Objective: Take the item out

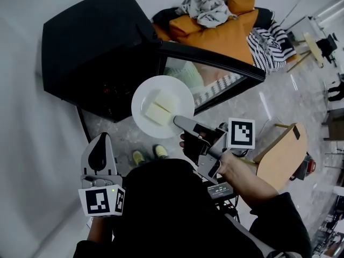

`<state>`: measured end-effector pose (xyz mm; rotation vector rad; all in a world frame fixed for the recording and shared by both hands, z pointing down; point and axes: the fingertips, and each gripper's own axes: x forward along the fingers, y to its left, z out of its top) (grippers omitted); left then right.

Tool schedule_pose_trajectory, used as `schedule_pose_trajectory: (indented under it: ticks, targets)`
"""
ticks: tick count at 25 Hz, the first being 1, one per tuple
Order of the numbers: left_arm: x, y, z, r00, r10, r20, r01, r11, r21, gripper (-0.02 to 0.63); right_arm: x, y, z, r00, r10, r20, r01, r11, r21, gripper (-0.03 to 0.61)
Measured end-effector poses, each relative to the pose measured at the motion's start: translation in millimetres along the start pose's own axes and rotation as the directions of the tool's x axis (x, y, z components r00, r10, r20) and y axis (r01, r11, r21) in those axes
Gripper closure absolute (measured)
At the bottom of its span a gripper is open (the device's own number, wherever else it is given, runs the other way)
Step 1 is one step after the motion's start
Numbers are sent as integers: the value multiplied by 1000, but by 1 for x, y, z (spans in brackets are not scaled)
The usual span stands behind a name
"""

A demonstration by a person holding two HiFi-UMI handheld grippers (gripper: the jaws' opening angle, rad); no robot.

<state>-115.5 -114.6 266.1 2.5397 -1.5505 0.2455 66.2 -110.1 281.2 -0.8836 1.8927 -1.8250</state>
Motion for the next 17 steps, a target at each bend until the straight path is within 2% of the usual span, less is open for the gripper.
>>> schedule_pose_trajectory:
  ticks: [7, 17]
  targets:
    - [-4, 5, 3, 1000, 14, 3, -14, 1000, -2, 604, 4, 1, -3, 1000, 8, -13, -8, 1000, -4, 551]
    - [-3, 0, 2, 1000, -5, 5, 5, 1000, 0, 604, 3, 0, -2, 1000, -2, -4, 2, 1000, -26, 549]
